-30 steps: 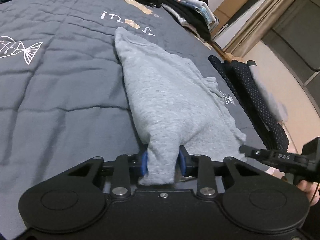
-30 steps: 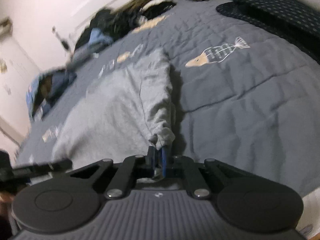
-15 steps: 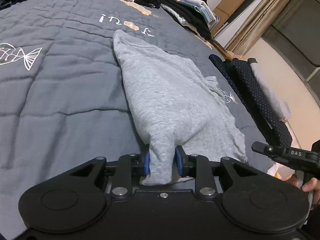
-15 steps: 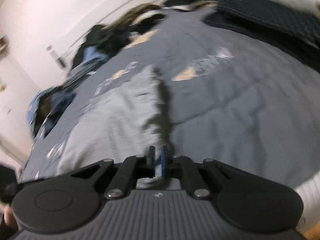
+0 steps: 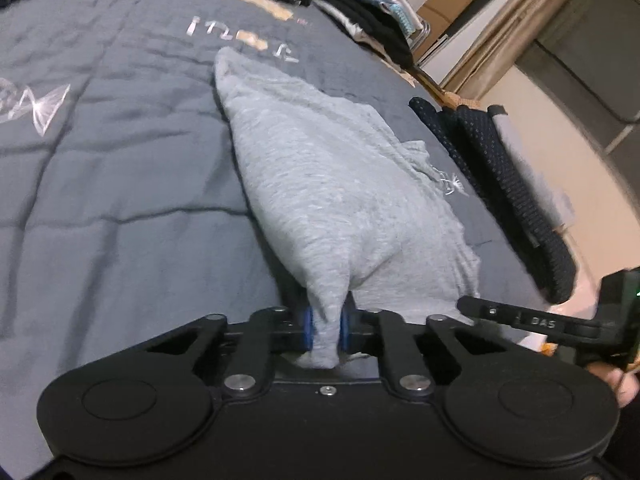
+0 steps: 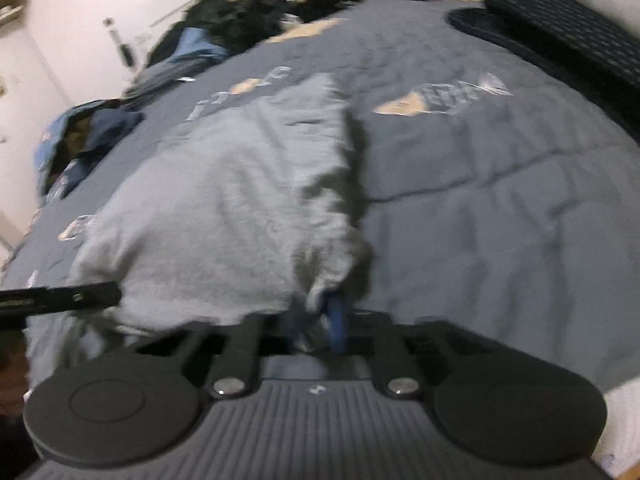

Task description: Fold clothes

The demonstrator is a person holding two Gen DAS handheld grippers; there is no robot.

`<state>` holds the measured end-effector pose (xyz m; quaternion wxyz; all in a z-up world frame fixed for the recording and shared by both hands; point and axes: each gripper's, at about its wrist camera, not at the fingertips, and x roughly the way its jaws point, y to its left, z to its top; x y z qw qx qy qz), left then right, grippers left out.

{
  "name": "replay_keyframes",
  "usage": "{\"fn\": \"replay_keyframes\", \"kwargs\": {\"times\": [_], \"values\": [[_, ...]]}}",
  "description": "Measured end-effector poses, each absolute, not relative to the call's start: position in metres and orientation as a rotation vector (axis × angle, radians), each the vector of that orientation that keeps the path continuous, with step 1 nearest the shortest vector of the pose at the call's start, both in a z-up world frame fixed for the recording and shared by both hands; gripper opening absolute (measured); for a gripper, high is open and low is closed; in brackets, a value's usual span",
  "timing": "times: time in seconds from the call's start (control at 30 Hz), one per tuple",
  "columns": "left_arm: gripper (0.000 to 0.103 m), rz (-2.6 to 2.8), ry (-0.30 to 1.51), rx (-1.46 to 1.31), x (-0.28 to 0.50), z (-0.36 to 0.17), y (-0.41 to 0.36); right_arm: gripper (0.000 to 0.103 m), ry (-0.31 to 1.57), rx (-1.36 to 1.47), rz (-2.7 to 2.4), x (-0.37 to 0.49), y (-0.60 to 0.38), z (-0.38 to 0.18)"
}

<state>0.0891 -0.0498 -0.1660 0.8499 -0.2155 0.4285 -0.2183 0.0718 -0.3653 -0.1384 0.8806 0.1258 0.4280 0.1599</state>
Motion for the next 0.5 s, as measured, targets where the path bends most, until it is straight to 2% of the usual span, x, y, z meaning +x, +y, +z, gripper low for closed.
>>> {"fn": "replay_keyframes", "kwargs": {"times": [0.13, 0.17, 0.23, 0.3, 0.33, 0.37, 0.4, 0.43, 0.5], "values": [[0.008, -0.507, 0.913, -0.484, 0.085, -0.148, -0.038, 0.008, 0.927, 0.289, 0.329, 0.071, -0.373, -0.135], [0.008, -0.499, 0.937, -0.47, 0.085, -0.148, -0.038, 0.011, 0.942, 0.294, 0.336, 0.071, -0.373, -0.135], [0.01, -0.482, 0.987, -0.441, 0.086, -0.149, -0.038, 0.011, 0.965, 0.294, 0.347, 0.071, -0.375, -0.132], [0.013, -0.456, 0.967, -0.433, 0.083, -0.144, -0.033, 0.016, 0.947, 0.286, 0.349, 0.075, -0.376, -0.123], [0.018, -0.451, 0.932, -0.428, 0.081, -0.137, -0.029, 0.025, 0.929, 0.278, 0.35, 0.082, -0.376, -0.118], [0.024, -0.451, 0.894, -0.423, 0.079, -0.13, -0.026, 0.038, 0.91, 0.271, 0.351, 0.09, -0.375, -0.113], [0.043, -0.447, 0.854, -0.424, 0.077, -0.123, -0.022, 0.042, 0.892, 0.263, 0.352, 0.097, -0.375, -0.107], [0.053, -0.449, 0.822, -0.437, 0.076, -0.119, -0.021, 0.047, 0.874, 0.255, 0.354, 0.104, -0.374, -0.102], [0.053, -0.452, 0.761, -0.465, 0.075, -0.113, -0.017, 0.048, 0.837, 0.24, 0.356, 0.118, -0.373, -0.092]]}}
